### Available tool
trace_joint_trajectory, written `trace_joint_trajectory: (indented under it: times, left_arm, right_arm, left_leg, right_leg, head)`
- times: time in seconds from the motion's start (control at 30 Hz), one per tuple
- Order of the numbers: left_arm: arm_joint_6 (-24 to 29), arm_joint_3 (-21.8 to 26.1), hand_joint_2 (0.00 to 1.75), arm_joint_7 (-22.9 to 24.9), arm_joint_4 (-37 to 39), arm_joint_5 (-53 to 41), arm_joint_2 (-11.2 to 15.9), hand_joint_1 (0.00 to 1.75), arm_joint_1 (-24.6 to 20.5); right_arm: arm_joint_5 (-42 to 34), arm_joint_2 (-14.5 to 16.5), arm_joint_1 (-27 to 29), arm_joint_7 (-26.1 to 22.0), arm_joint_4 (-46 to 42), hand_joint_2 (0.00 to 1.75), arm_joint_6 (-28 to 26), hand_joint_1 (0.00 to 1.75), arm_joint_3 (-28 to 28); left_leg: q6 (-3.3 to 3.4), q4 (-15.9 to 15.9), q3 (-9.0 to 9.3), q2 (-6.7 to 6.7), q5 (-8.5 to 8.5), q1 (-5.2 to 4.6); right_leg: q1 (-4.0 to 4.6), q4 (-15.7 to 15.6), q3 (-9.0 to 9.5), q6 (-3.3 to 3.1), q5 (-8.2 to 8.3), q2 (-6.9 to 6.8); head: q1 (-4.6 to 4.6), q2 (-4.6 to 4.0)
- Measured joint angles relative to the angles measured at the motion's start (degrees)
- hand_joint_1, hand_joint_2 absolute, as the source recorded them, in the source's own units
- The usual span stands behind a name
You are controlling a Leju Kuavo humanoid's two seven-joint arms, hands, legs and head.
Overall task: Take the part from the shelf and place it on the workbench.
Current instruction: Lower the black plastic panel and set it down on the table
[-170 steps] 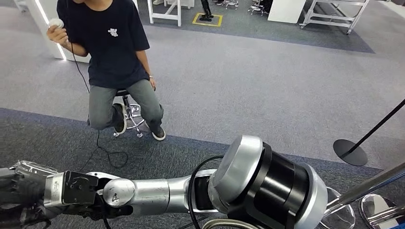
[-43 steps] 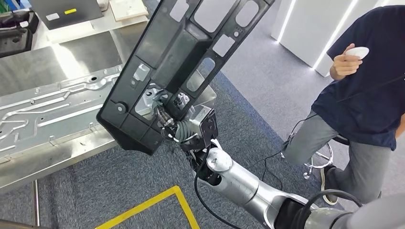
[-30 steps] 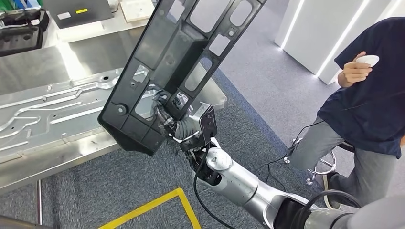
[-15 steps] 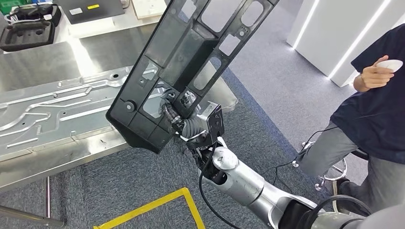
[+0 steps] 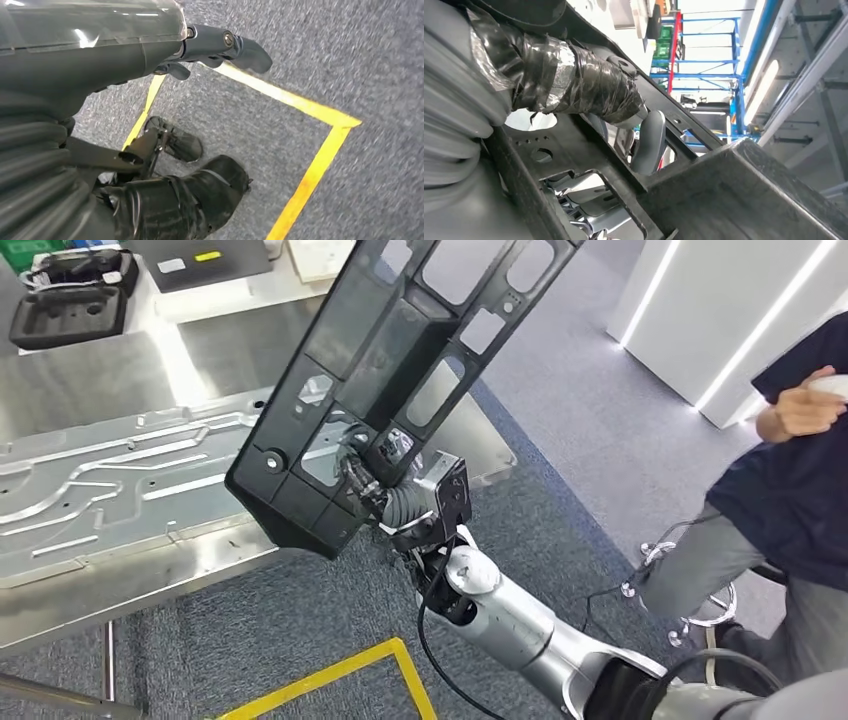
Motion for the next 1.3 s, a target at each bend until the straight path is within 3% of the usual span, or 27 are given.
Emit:
trace_joint_trajectory:
  times: [0.07,0.17,0.2,0.23,0.27,0.33,0.4,0.47,0.53,0.6,0.67,0.73,0.77,0.8,0.83,0.9,0.93,0.97,1.07,1.1,1.2,1.23,1.27,1.3]
  left_arm:
    - [-0.03,-0.01,1.75,0.12,-0.01,-0.11,0.00,0.00,-0.07]
    - [-0.03,-0.02,1.75,0.17,-0.01,-0.16,-0.08,0.00,-0.05]
    - [0.01,-0.02,1.75,0.18,-0.01,-0.10,-0.11,0.00,0.08]
    - [0.04,-0.02,1.75,0.19,-0.01,-0.04,-0.13,0.00,0.22]
    - [0.07,-0.02,1.75,0.19,0.00,0.01,-0.13,0.00,0.32]
    - [0.06,-0.02,1.75,0.17,-0.01,0.09,-0.14,0.00,0.40]
    - [0.00,-0.02,1.75,0.12,-0.02,0.20,-0.15,0.00,0.36]
    - [-0.02,-0.02,1.75,0.04,-0.04,0.31,-0.16,0.00,0.32]
    - [0.01,-0.02,1.75,-0.04,-0.06,0.30,-0.15,0.00,0.29]
    - [0.04,-0.02,1.75,-0.10,-0.06,0.25,-0.13,0.00,0.21]
    - [0.08,-0.02,1.75,-0.10,-0.06,0.28,-0.13,0.00,0.44]
    - [0.11,-0.02,1.75,-0.08,-0.06,0.35,-0.13,0.00,0.88]
    - [0.17,-0.02,1.75,-0.07,-0.06,0.39,-0.13,0.00,1.00]
    - [0.24,-0.02,1.75,-0.06,-0.06,0.45,-0.13,0.00,1.04]
    - [0.33,-0.02,1.75,-0.05,-0.06,0.55,-0.11,0.00,1.04]
    - [0.49,-0.02,1.75,-0.03,-0.05,0.81,0.05,0.00,1.18]
    - [0.53,-0.02,1.75,0.09,-0.04,1.02,0.16,0.00,1.33]
    - [0.48,-0.02,1.75,0.33,-0.04,1.24,0.32,0.00,1.48]
    - [-1.21,-0.02,1.75,1.21,-0.04,2.32,1.45,0.00,1.73]
    - [-2.17,-0.02,1.75,1.33,-0.03,2.72,2.12,0.00,1.86]
    - [-3.90,-0.02,1.75,1.31,0.04,3.52,4.08,0.00,2.50]
    - [-4.04,-0.02,1.75,1.26,0.09,3.73,4.57,0.00,2.68]
    - [-4.13,-0.02,1.75,1.22,0.13,3.94,5.02,0.00,2.80]
    - [-4.18,-0.02,1.75,1.20,0.15,4.08,5.38,0.00,2.88]
  right_arm:
    - [-0.03,-0.21,-0.13,-0.01,-0.01,1.75,0.00,1.75,-0.01]
    - [-0.07,-0.45,-0.17,-0.02,-0.02,1.75,0.05,1.75,-0.03]
    - [-0.09,-0.54,-0.03,-0.02,-0.01,1.75,0.08,1.75,-0.03]
    - [-0.10,-0.63,0.10,-0.01,-0.01,1.75,0.09,1.75,-0.04]
    - [-0.11,-0.69,0.19,-0.01,-0.01,1.75,0.10,1.75,-0.04]
    - [-0.12,-0.79,0.25,-0.01,0.00,1.75,0.07,1.75,-0.04]
    - [-0.12,-0.82,0.25,-0.01,-0.05,1.75,0.02,1.75,-0.05]
    - [-0.12,-0.84,0.33,-0.01,-0.26,1.75,-0.02,1.75,-0.06]
    - [-0.12,-0.91,0.37,-0.01,-0.46,1.75,-0.02,1.75,-0.07]
    - [-0.12,-0.96,0.35,-0.01,-0.52,1.75,-0.01,1.75,-0.07]
    - [-0.12,-0.97,0.43,0.00,-0.48,1.75,0.00,1.75,-0.06]
    - [-0.12,-0.98,0.58,0.01,-0.39,1.75,0.00,1.75,-0.06]
    - [-0.13,-0.98,0.63,0.01,-0.37,1.75,0.00,1.75,-0.06]
    - [-0.14,-0.98,0.66,0.02,-0.37,1.75,0.00,1.75,-0.06]
    - [-0.17,-0.98,0.67,0.02,-0.36,1.75,0.00,1.75,-0.06]
    - [-0.36,-0.97,0.59,0.14,-0.23,1.75,0.00,1.75,-0.06]
    - [-0.54,-0.96,0.57,0.29,-0.12,1.75,0.01,1.75,-0.06]
    - [-0.78,-0.94,0.52,0.49,-0.02,1.75,0.03,1.75,-0.06]
    - [-1.45,-0.94,0.44,1.03,0.02,1.75,0.13,1.75,-0.06]
    - [-1.59,-0.92,0.42,1.08,0.01,1.75,0.17,1.75,-0.06]
    - [-1.68,-0.88,0.45,1.22,0.24,1.75,-0.13,1.75,-0.06]
    - [-1.49,-0.94,0.40,1.66,0.43,1.75,-0.60,1.75,-0.06]
    - [-1.19,-1.09,0.18,2.41,0.67,1.75,-1.36,1.75,-0.06]
    - [-0.72,-1.33,-0.30,3.59,0.96,1.75,-2.37,1.75,-0.07]
  left_leg:
    - [0.83,-0.30,1.25,-0.10,-0.55,0.13]
    - [1.45,-0.36,2.58,-0.14,-1.67,-0.05]
    - [1.50,-0.35,3.10,-0.17,-2.13,-0.15]
    - [1.51,-0.34,3.74,-0.21,-2.65,-0.22]
    - [1.45,-0.33,4.54,-0.27,-3.23,-0.28]
    - [1.16,-0.32,6.13,-0.33,-4.56,-0.35]
    - [0.58,-0.57,6.93,-0.33,-5.71,-0.44]
    - [-0.11,-0.94,7.57,-0.28,-6.01,-0.54]
    - [-0.72,0.97,7.09,-0.15,-5.27,-0.56]
    - [-1.25,7.26,3.42,-0.05,-4.59,-0.45]
    - [-1.65,14.08,-1.51,0.00,-6.76,-0.30]
    - [-1.84,16.39,-4.87,0.01,-10.88,-0.21]
    - [-1.79,15.08,-5.48,0.01,-11.51,-0.21]
    - [-1.62,12.52,-5.63,0.01,-10.66,-0.22]
    - [-1.30,9.01,-5.30,0.01,-7.64,-0.28]
    - [-0.43,1.84,-4.90,-0.11,1.02,-0.70]
    - [-0.12,0.08,-4.88,-0.21,4.06,-0.94]
    - [0.08,-0.57,-4.98,-0.33,5.53,-1.13]
    - [0.55,-0.36,-4.32,-0.41,5.01,-0.76]
    - [0.86,-0.50,-3.98,-0.41,4.79,-0.61]
    - [1.59,-0.38,-3.42,-0.47,3.89,-0.73]
    - [1.64,-0.22,-3.30,-0.56,3.56,-0.78]
    - [1.61,0.02,-3.16,-0.71,3.20,-0.80]
    - [1.52,0.34,-3.00,-0.87,2.81,-0.81]
  right_leg:
    - [-0.06,3.04,-1.39,0.37,-1.31,-0.06]
    - [0.13,13.46,-8.28,0.56,-4.73,-0.07]
    - [0.21,15.56,-10.27,0.49,-4.95,-0.08]
    - [0.30,15.69,-11.31,0.36,-4.26,-0.08]
    - [0.40,13.57,-11.18,0.14,-2.59,-0.08]
    - [0.71,5.80,-9.13,-0.59,2.86,-0.06]
    - [1.19,0.51,-7.60,-1.36,5.89,-0.05]
    - [1.38,-0.60,-6.95,-2.00,5.52,0.02]
    - [1.04,-1.17,-5.67,-2.64,5.13,0.10]
    - [0.71,-1.74,-3.96,-3.11,4.42,0.06]
    - [0.60,-2.14,-2.30,-3.31,3.36,0.03]
    - [0.54,-2.25,-0.54,-3.28,2.09,0.21]
    - [0.56,-2.23,0.49,-3.25,1.35,0.29]
    - [0.61,-2.22,1.66,-3.20,0.53,0.37]
    - [0.67,-2.25,2.57,-3.12,-0.25,0.38]
    - [0.94,-1.84,3.95,-2.69,-1.86,0.62]
    - [1.05,-1.59,4.16,-2.36,-2.62,0.78]
    - [1.15,-1.37,4.37,-1.99,-3.27,0.96]
    - [1.05,-0.43,4.47,-1.08,-5.08,0.77]
    - [1.00,1.59,3.58,-0.83,-6.26,0.58]
    - [0.84,12.75,-3.11,-0.30,-10.23,0.25]
    - [0.81,14.98,-5.05,-0.23,-10.11,0.24]
    - [0.81,15.11,-6.04,-0.24,-8.80,0.23]
    - [0.82,12.91,-5.92,-0.34,-6.42,0.23]
  head:
    - [0.38,0.03]
    - [0.78,0.08]
    - [0.83,0.08]
    - [0.89,0.08]
    - [0.93,0.08]
    - [1.04,0.08]
    - [0.77,0.08]
    - [0.58,0.08]
    - [0.83,0.08]
    - [0.93,0.08]
    - [0.93,0.08]
    - [0.93,0.08]
    - [0.92,0.08]
    - [0.91,0.08]
    - [0.91,0.08]
    - [0.85,0.08]
    - [0.83,0.08]
    - [0.81,0.08]
    - [1.01,0.08]
    - [1.18,0.08]
    - [1.50,0.08]
    - [1.51,0.08]
    - [1.52,0.08]
    - [1.54,0.08]
